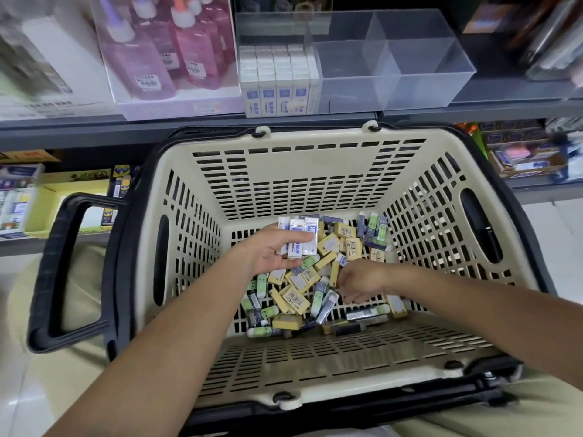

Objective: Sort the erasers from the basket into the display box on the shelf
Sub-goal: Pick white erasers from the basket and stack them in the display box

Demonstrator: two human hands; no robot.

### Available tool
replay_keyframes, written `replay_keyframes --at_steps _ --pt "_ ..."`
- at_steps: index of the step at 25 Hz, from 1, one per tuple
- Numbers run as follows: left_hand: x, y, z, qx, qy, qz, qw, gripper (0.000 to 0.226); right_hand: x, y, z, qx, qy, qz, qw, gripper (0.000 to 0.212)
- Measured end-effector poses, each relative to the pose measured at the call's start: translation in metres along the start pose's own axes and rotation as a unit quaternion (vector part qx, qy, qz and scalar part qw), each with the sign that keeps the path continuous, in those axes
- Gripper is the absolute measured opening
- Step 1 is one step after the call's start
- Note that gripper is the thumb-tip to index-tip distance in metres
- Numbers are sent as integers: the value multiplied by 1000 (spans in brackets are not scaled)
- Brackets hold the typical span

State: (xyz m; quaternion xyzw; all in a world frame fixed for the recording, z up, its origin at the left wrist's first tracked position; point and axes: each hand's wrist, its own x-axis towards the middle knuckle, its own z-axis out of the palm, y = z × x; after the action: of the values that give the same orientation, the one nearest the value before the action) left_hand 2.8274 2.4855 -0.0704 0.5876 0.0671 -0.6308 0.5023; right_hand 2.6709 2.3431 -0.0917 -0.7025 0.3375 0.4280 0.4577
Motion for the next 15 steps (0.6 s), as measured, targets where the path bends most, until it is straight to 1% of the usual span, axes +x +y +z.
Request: replay_keyframes --at_steps 1,2,4,5,6,7,8,10,13,14,15 --pt "0 0 0 0 4 -2 1000 54 2 -3 3 18 20 -26 999 22" --pt "0 0 -1 -2 9 -3 1000 55 4 -5 2 41 42 -48 997 23" --pt "1 -1 -3 -6 19 -1 1000 56 5 -3 -4 91 52 -79 991 33" --pt "2 -1 -5 -8 21 1 1000 53 5 -1 -5 71 47 -98 992 36" --pt "2 -1 -5 -10 23 2 1000 49 5 2 -5 11 41 -117 992 40" --pt "2 -1 -6 -11 24 3 1000 46 7 4 -2 -75 30 -131 988 43" --pt "2 -1 -6 -10 25 3 1000 43 9 4 3 -165 16 -147 975 46" --pt "2 -2 -7 -8 24 4 1000 39 15 1 14 -313 16 -182 932 49" --pt "1 -1 -8 -3 24 7 1000 30 15 -1 15 -416 78 -220 879 31" --pt "1 -1 -8 -2 24 9 1000 30 13 -1 11 -425 86 -221 874 27" --pt "1 -1 -9 -2 24 9 1000 32 10 -1 5 -412 89 -218 880 24"
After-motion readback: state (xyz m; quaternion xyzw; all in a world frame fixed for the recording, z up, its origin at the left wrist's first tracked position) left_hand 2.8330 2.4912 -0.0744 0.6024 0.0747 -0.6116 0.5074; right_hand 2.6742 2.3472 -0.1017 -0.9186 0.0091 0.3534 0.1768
